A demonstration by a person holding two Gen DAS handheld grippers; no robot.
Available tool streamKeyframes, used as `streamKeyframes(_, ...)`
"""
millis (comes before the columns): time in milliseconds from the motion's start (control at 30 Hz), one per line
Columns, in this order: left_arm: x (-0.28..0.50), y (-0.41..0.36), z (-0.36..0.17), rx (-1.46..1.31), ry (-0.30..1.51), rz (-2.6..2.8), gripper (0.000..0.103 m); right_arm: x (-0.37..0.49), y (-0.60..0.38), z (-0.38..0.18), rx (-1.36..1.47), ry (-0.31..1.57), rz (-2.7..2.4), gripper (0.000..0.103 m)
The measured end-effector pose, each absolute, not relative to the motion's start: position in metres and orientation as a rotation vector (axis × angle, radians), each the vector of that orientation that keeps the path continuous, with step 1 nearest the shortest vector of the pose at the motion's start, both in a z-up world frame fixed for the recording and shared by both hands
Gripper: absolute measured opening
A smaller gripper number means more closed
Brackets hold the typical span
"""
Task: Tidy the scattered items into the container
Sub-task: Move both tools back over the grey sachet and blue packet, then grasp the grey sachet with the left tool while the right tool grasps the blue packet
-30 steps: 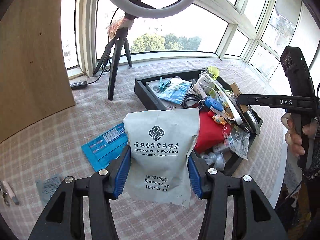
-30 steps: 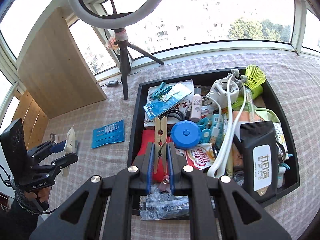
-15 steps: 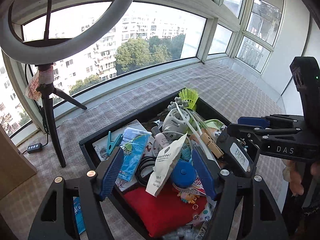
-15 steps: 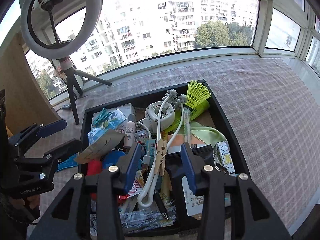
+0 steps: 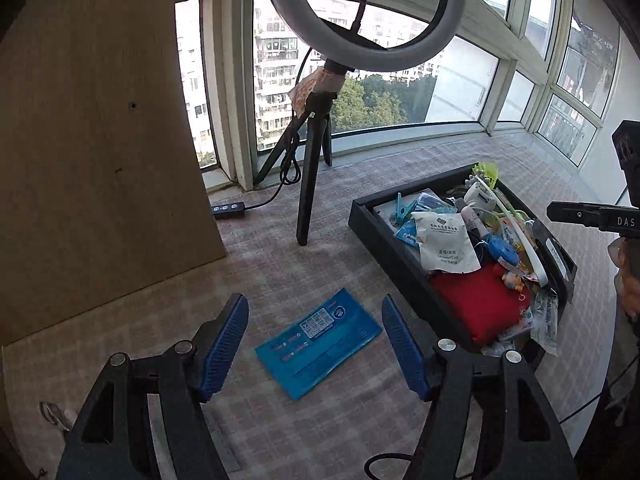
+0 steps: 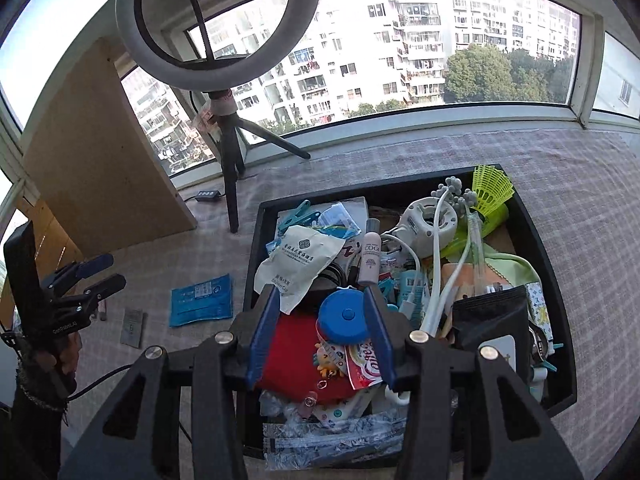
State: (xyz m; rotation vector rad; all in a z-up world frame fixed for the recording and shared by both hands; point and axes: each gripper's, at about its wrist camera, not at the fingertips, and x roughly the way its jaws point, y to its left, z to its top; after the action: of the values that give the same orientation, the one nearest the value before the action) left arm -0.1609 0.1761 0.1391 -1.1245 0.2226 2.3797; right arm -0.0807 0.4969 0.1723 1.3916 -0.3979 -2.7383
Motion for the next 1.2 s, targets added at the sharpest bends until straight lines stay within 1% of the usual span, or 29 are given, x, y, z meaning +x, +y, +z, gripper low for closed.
streamKeyframes(200, -0.15, 0.08, 0.101, -1.326, 0.2, 2.452, 0.066, -0.116, 0.404, 0.147, 1.452, -0.172, -2.51, 0.043)
streamKeyframes(300, -0.142, 0.056, 0.085, -1.398, 0.17, 2.459, 0.066, -0.13, 0.365, 0.137, 1.471, 0.003, -2.408, 0.043)
streamKeyframes(400, -0.139, 0.05, 0.07, -1.466, 0.111, 2.438, 0.067, -0.144, 0.335, 0.121, 1.484, 0.207, -2.263, 0.043)
streamKeyframes(500, -0.14, 0.058, 0.061, -1.498, 0.076, 2.413, 0.068, -0.151, 0.311, 0.108, 1.46, 0.443, -2.147, 0.052)
streamKeyframes(567, -0.142, 0.069, 0.054, -1.503, 0.117, 2.407, 0.069, -0.157, 0.302, 0.101, 1.436, 0.558, -2.09, 0.059)
streamKeyframes(633, -0.148, 0.077, 0.046, -1.532, 0.132, 2.387, 0.069, -0.166, 0.297, 0.094, 1.444, 0.615, -2.041, 0.06)
streamKeyframes(767, -0.16, 0.086, 0.033, -1.583, 0.181, 2.354, 0.069, -0.182, 0.288, 0.078, 1.448, 0.669, -1.951, 0.063)
streamKeyframes(933, -0.166, 0.086, 0.027, -1.611, 0.131, 2.31, 0.069, -0.189, 0.271, 0.056, 1.394, 0.866, -1.78, 0.067)
streamKeyframes(1000, -0.167, 0.087, 0.023, -1.619, 0.105, 2.298, 0.067, -0.193, 0.267, 0.049, 1.359, 0.943, -1.744, 0.069)
streamKeyframes(1100, -0.167, 0.092, 0.023, -1.606, 0.137, 2.302, 0.067, -0.202, 0.264, 0.038, 1.355, 0.993, -1.685, 0.07)
streamKeyframes(1133, -0.167, 0.094, 0.023, -1.605, 0.138, 2.298, 0.067, -0.206, 0.264, 0.035, 1.358, 0.991, -1.663, 0.073)
streamKeyframes(1167, -0.167, 0.096, 0.023, -1.6, 0.138, 2.291, 0.067, -0.209, 0.264, 0.034, 1.352, 0.99, -1.652, 0.078)
streamKeyframes(1200, -0.167, 0.099, 0.023, -1.597, 0.142, 2.285, 0.067, -0.212, 0.264, 0.033, 1.349, 0.988, -1.643, 0.08)
